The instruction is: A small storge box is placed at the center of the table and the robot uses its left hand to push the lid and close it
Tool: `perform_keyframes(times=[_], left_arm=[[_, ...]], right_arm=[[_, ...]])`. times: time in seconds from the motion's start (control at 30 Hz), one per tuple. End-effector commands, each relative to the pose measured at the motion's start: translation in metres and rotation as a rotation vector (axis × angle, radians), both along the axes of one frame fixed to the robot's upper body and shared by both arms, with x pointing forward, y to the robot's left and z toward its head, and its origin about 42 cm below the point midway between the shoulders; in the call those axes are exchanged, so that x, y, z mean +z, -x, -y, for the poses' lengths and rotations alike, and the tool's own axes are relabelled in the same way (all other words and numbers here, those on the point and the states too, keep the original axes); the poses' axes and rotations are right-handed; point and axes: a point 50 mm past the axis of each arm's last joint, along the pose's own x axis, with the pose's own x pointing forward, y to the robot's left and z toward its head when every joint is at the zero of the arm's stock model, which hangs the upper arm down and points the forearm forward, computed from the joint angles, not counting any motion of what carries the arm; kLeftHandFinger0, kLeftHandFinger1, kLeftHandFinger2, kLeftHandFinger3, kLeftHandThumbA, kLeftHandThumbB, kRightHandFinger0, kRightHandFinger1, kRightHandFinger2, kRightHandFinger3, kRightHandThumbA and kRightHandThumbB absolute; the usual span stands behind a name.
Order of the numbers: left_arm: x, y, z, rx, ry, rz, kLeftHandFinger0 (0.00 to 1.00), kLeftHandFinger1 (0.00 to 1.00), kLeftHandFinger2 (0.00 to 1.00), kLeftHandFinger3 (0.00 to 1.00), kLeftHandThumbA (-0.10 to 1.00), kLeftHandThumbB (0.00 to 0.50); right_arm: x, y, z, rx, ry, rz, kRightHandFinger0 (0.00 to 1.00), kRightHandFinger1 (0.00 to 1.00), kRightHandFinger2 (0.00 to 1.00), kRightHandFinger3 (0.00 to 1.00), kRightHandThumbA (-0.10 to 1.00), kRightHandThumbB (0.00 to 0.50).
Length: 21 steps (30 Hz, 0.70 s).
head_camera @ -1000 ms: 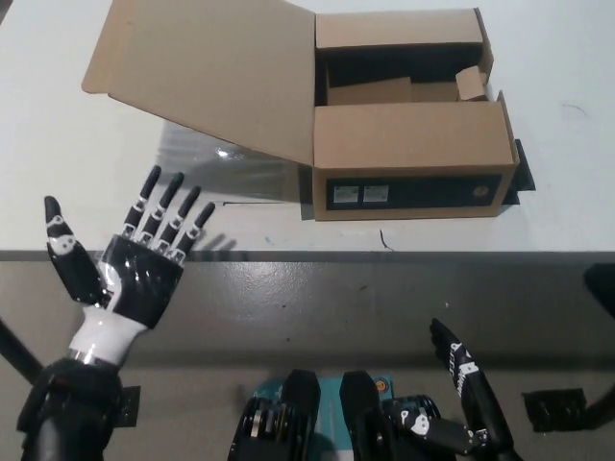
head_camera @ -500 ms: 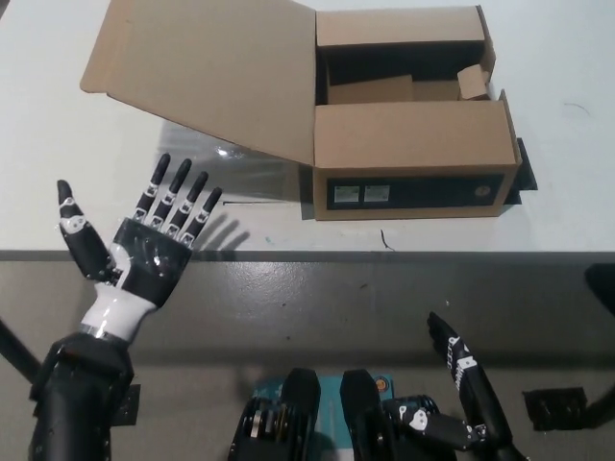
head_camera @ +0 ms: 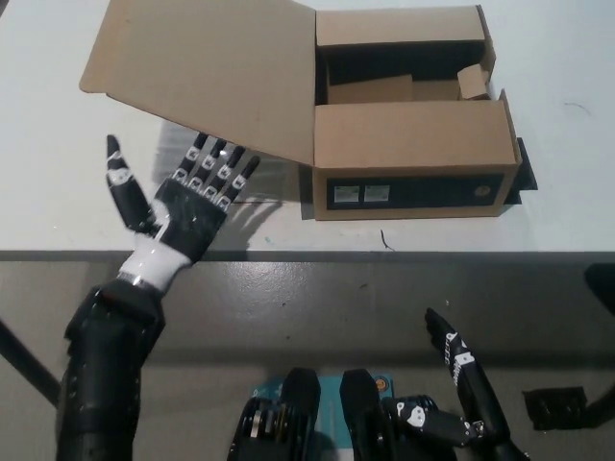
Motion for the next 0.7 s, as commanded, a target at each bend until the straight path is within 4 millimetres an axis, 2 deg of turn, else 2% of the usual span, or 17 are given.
perform_keyframes(times=[0.0, 0.2, 0.37, 0.5, 0.67], left_arm=[[0.03, -0.022, 0.017, -0.007, -0.037, 0.064, 1.0, 1.0, 1.0, 1.0, 1.0, 0.374], [0.045, -0.035, 0.021, -0.011, -0.071, 0.077, 1.0, 1.0, 1.0, 1.0, 1.0, 0.388], [0.068, -0.046, 0.022, -0.007, -0.108, 0.114, 1.0, 1.0, 1.0, 1.0, 1.0, 0.411], [0.098, -0.057, 0.024, -0.004, -0.126, 0.159, 1.0, 1.0, 1.0, 1.0, 1.0, 0.387], [0.142, -0.07, 0.033, -0.01, -0.186, 0.231, 1.0, 1.0, 1.0, 1.0, 1.0, 0.417]], right_arm=[[0.013, -0.008, -0.003, 0.006, -0.017, 0.083, 1.0, 1.0, 1.0, 1.0, 1.0, 0.291], [0.014, -0.009, -0.003, 0.008, -0.026, 0.087, 1.0, 1.0, 1.0, 1.0, 1.0, 0.295], [0.015, -0.012, -0.003, 0.007, -0.033, 0.087, 1.0, 1.0, 1.0, 1.0, 1.0, 0.294], [0.015, -0.011, -0.003, 0.01, -0.036, 0.088, 1.0, 1.0, 1.0, 1.0, 1.0, 0.282], [0.016, -0.013, -0.004, 0.021, -0.026, 0.091, 1.0, 1.0, 1.0, 1.0, 1.0, 0.291]])
